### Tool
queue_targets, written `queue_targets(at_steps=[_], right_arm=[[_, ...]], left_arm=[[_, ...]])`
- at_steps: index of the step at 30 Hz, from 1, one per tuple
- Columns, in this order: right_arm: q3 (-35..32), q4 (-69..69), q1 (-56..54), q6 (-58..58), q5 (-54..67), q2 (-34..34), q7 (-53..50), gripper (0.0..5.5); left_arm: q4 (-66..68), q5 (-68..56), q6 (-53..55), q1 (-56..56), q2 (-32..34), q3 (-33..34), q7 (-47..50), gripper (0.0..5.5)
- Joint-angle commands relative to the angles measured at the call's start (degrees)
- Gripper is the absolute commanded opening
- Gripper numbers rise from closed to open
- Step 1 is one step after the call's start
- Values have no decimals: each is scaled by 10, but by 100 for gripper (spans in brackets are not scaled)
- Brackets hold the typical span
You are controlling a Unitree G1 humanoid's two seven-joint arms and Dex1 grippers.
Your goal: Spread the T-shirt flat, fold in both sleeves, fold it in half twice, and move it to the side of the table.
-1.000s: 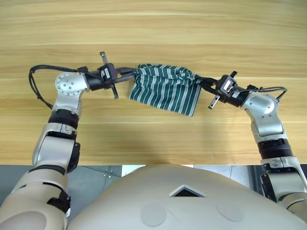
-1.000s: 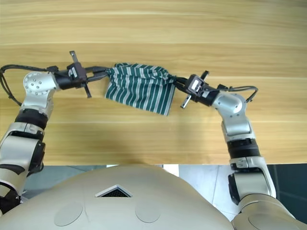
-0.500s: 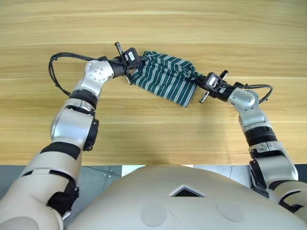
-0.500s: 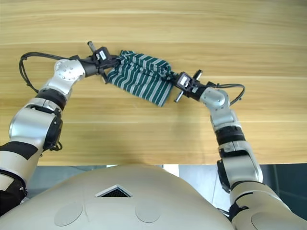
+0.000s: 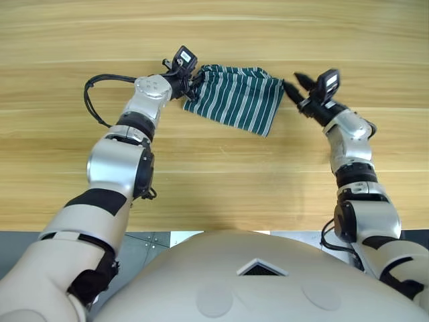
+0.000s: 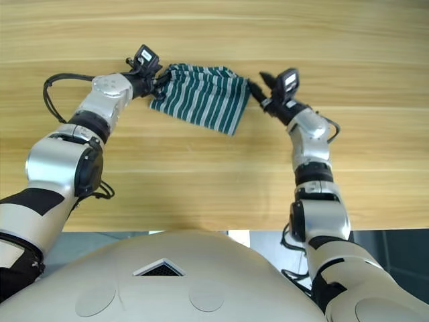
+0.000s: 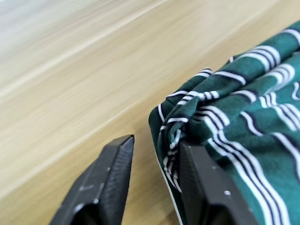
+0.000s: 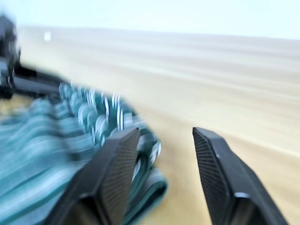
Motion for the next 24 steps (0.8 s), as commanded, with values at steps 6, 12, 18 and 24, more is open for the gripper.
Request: queue_targets(at_steps=[6,12,18,24], right_arm=[[-130,198,-134,29,68,34,-91,369],[-85,126,-117,-163,-2,61,-17,482],[38,51,-87,-321,-161,86,-46,533],[125,104,-135,-336,-313,83,-161,482]], left_arm=[[6,-193,138,-90,-29,234,24,221],[-25,-221,-22,-100,-6,276,-90,221],[-81,-69,-352,50,46,91,-371,221],[-101,-72,-459,118,77,62,-431,118]])
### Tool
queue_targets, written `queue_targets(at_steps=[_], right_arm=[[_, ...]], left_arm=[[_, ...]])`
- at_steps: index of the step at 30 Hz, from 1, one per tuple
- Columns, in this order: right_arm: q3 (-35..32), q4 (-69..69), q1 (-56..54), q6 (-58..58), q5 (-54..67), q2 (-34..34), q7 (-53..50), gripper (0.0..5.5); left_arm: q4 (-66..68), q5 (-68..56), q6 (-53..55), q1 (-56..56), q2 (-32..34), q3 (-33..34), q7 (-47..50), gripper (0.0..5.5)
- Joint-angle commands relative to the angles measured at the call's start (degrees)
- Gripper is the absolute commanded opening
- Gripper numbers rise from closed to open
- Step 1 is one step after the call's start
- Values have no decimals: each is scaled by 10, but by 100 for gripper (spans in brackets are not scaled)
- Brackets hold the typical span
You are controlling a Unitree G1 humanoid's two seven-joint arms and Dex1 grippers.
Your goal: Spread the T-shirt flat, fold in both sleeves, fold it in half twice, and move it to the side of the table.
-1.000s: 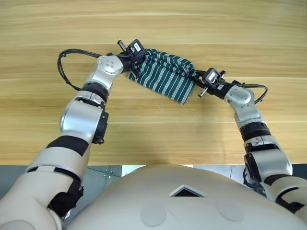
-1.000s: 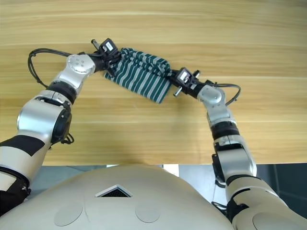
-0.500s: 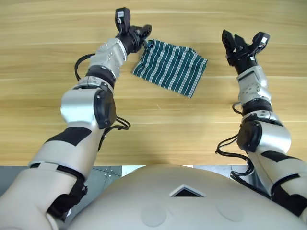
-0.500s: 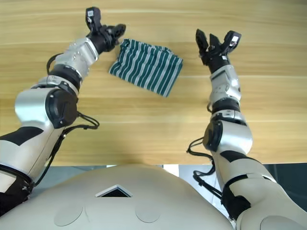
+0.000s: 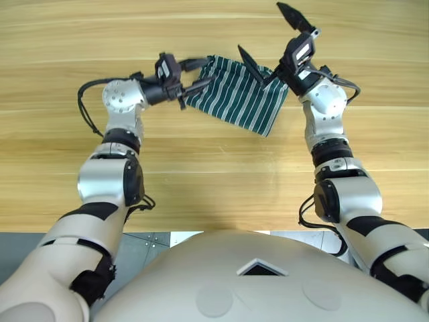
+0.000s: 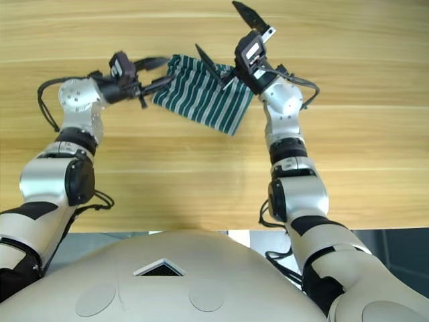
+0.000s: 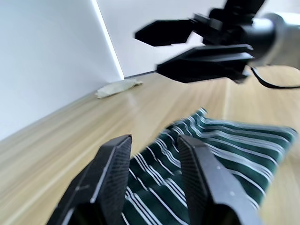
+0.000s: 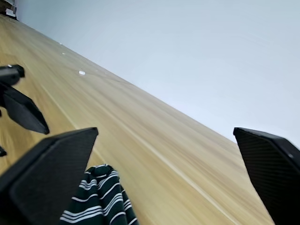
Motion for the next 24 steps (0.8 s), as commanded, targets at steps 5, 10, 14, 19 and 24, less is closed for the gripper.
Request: queue_targets(at_steps=[5,10,14,19,24], right_arm=[[102,61,-77,0,-168,-20,-140,395],[153,86,-91,10,-232,-31,-183,310],[202,104,-101,28,-285,-49,-199,250],[238,120,-110,41,-313,-64,-181,168],[252,127,-117,49,-316,-60,-175,86]], left_arm=[[-19,39,-73,13,19,-50,46,37],[-13,62,-73,6,22,-76,92,0],[-6,140,-73,-2,34,-122,191,0],[1,226,-64,-15,52,-178,303,0],[11,293,-46,-31,60,-226,397,0]])
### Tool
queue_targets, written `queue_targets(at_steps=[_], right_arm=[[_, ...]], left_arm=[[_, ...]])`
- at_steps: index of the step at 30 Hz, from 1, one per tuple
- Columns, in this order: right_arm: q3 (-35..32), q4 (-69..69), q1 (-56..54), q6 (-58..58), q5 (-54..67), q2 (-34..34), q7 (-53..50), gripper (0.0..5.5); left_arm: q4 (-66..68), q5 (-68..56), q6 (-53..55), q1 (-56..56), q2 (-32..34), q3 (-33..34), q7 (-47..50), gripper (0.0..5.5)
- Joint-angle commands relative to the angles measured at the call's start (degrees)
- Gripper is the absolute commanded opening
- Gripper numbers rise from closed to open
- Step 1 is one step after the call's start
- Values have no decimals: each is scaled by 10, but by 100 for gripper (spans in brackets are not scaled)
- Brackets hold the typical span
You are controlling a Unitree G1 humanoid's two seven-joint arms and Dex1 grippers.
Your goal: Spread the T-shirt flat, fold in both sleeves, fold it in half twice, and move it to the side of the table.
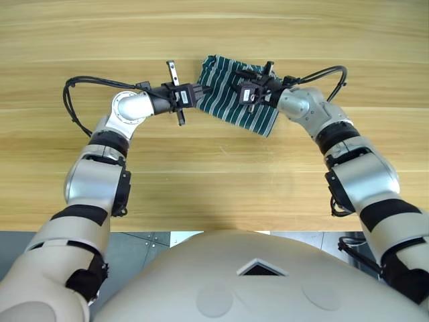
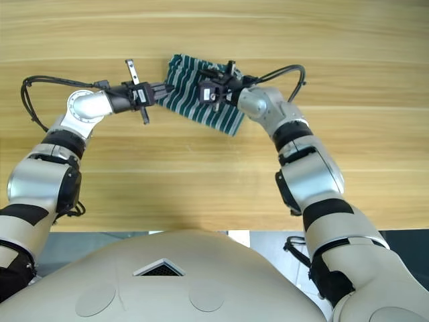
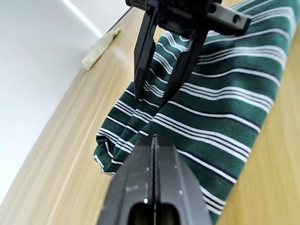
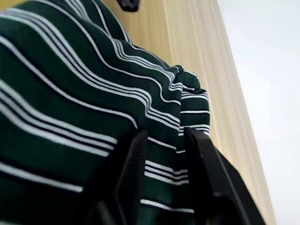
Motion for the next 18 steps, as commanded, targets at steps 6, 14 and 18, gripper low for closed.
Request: queue_targets(at_steps=[6,14,18], right_arm=[[19,31,-36,33,-4,11,-4,2],[-56,101,-43,148,85,40,53,2],[-62,110,-30,170,95,37,84,2]], left_arm=[[21,76,27,-32,16,-67,102,0],[31,132,50,-20,35,-126,162,0],[34,155,64,-14,44,-156,181,0]])
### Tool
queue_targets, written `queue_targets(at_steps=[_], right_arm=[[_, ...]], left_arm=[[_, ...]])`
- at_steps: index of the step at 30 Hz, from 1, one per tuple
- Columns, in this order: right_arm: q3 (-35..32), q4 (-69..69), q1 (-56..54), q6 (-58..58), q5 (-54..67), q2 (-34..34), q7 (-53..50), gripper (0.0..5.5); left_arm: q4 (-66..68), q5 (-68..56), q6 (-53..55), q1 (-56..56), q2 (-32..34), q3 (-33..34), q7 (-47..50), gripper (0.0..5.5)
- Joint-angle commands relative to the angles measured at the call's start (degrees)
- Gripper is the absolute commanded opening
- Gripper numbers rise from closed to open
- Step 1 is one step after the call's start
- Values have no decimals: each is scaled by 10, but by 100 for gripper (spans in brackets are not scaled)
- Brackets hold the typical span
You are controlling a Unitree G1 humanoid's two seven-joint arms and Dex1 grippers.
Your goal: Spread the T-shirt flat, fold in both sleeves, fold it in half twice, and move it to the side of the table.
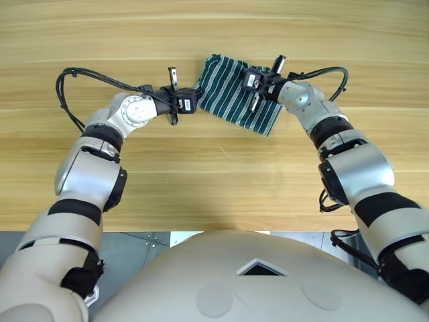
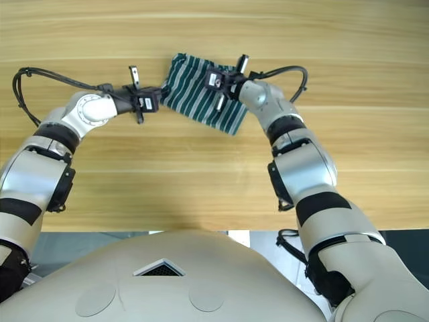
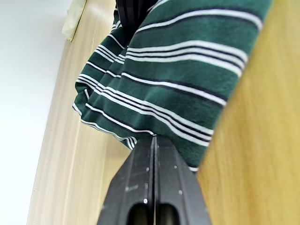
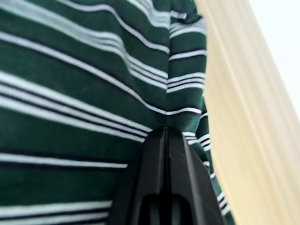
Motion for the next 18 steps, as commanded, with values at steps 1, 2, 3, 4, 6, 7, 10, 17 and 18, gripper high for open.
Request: queue_targets(at_steps=[1,2,3,4,6,7,10,17,18], right_arm=[[-3,13,14,25,5,-3,39,2],[-2,15,19,27,6,-6,47,2],[-1,16,24,30,5,-11,52,2],[1,18,29,33,5,-16,55,2],[2,21,39,40,7,-24,63,2],[-1,23,42,42,11,-27,68,2],[-21,25,50,47,36,-32,93,2],[-49,16,96,22,73,-75,149,2],[-49,12,105,11,78,-85,163,2]], left_arm=[[13,45,21,16,14,-44,16,0],[12,56,22,21,17,-57,22,0],[9,65,19,26,21,-69,28,0],[5,69,12,31,25,-78,31,0],[-2,70,0,37,34,-89,35,0],[-3,70,-1,38,37,-92,36,0],[4,75,20,38,40,-100,46,0],[28,84,77,50,47,-122,77,0],[27,68,64,51,50,-113,67,0]])
